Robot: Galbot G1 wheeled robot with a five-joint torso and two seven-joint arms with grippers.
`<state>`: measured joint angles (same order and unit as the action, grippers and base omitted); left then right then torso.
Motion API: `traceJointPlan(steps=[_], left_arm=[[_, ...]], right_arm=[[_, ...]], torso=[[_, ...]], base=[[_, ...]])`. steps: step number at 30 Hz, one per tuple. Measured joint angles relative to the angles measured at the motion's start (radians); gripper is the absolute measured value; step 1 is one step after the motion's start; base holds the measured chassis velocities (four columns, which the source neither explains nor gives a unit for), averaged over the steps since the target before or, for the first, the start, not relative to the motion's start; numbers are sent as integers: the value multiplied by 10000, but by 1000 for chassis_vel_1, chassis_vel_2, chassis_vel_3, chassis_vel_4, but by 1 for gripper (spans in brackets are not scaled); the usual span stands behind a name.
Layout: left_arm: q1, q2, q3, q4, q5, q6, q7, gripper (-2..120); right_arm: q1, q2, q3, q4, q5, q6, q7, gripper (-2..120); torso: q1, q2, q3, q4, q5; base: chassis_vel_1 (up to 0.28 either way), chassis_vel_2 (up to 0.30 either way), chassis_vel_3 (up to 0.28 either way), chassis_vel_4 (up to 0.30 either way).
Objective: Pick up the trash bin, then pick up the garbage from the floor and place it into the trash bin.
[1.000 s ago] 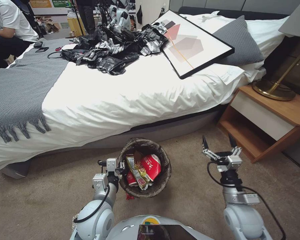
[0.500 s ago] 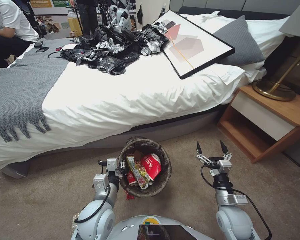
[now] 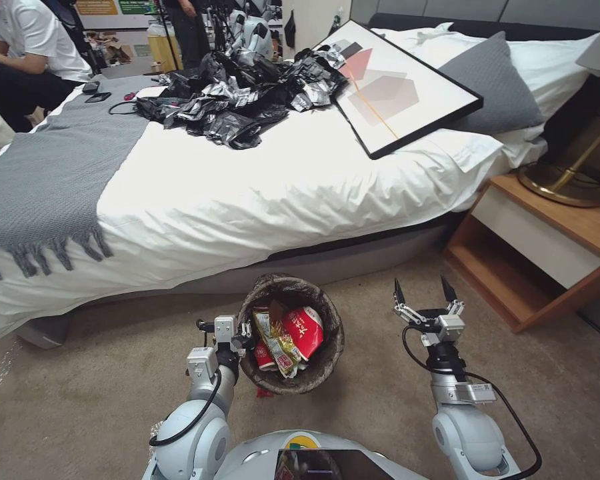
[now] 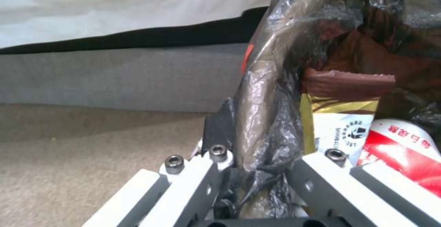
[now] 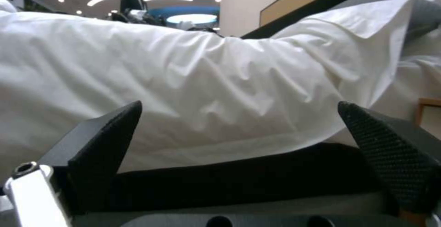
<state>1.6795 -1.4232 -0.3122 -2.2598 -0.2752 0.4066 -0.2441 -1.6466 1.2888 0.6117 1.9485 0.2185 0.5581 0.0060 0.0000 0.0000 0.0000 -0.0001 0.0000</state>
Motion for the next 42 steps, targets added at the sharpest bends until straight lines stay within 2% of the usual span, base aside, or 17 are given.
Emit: traceJointPlan(steps=[15,42], left_arm=[[13,1,-23,-59,-1,0,2,3],[66,-11,-45,-142,22,-36,18,3]], right_arm=[[58,-39,38,-24,-299,-17,0,100],[76,-72,-82,39,-313,-69,-107,100]], torso=[[0,0,0,0,0],[0,0,0,1,0]], base=[[90,84,81,74],[127,133,137,125]])
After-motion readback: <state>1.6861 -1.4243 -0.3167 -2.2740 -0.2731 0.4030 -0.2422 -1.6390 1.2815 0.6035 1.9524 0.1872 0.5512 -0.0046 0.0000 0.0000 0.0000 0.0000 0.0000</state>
